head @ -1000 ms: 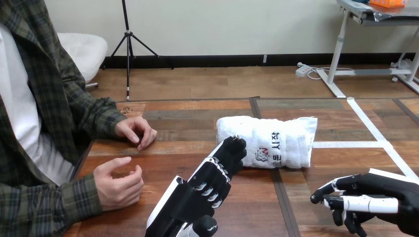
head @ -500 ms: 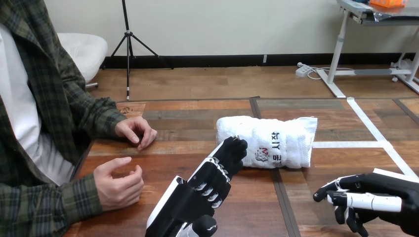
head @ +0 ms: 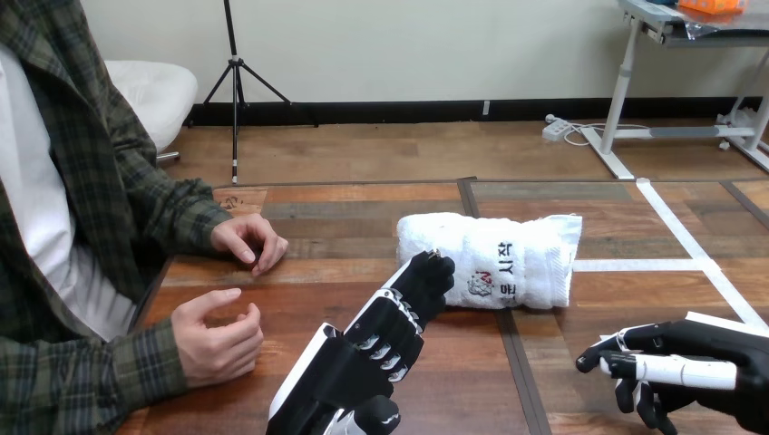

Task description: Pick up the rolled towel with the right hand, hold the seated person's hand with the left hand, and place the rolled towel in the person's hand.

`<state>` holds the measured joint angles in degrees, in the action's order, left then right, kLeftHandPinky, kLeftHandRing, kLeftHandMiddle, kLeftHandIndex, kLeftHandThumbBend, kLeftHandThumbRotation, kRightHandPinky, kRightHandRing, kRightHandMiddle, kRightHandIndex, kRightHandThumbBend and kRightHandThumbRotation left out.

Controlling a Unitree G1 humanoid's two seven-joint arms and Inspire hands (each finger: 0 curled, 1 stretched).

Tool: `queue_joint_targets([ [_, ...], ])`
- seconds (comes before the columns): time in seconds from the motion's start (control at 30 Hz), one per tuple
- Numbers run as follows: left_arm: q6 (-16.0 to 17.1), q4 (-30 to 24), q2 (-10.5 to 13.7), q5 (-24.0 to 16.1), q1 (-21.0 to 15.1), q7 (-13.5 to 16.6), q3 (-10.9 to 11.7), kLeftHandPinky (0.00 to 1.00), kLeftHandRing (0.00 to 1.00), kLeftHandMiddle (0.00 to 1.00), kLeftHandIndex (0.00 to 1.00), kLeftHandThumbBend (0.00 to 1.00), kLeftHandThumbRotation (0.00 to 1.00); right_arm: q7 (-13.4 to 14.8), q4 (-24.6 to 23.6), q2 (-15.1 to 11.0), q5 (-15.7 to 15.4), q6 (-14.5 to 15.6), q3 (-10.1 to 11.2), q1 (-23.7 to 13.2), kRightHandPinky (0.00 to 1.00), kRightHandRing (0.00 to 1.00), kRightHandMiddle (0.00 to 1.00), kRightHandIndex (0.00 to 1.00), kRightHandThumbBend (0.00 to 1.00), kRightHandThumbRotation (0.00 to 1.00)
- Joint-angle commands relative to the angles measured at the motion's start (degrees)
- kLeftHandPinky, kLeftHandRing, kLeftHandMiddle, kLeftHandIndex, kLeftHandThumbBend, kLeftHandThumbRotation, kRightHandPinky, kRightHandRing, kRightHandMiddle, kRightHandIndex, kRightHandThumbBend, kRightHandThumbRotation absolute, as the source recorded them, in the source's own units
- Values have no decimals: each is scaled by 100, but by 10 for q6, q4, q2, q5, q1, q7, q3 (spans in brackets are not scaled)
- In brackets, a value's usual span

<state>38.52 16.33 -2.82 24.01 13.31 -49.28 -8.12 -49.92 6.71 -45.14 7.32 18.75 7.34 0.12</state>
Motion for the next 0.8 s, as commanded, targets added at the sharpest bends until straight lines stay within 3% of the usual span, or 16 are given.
queue_joint_targets([
  [0.0, -5, 12, -30, 14, -36, 3, -8, 100, 98, 96, 94, 100, 64, 54, -385, -112, -110, -95, -10, -415, 48, 59, 66, 78, 97, 49],
  [0.13, -4, 14, -27, 12, -39, 2, -7, 100, 98, 96, 94, 100, 64, 79, -343, -75, -152, -118, -32, -430, 55, 68, 73, 79, 99, 53],
  [0.2, -4, 15, -26, 11, -40, 2, -7, 100, 98, 96, 94, 100, 64, 89, -326, -63, -168, -123, -39, -435, 64, 74, 77, 80, 99, 57],
  [0.43, -9, 14, -25, 12, -41, 2, -7, 100, 99, 96, 94, 100, 64, 144, -258, -28, -240, -135, -64, -462, 72, 80, 81, 83, 100, 63],
  [0.77, -8, 16, -26, 10, -42, 2, -7, 100, 99, 96, 94, 100, 64, 193, -187, 14, -250, -131, -66, -465, 71, 83, 83, 85, 99, 59],
])
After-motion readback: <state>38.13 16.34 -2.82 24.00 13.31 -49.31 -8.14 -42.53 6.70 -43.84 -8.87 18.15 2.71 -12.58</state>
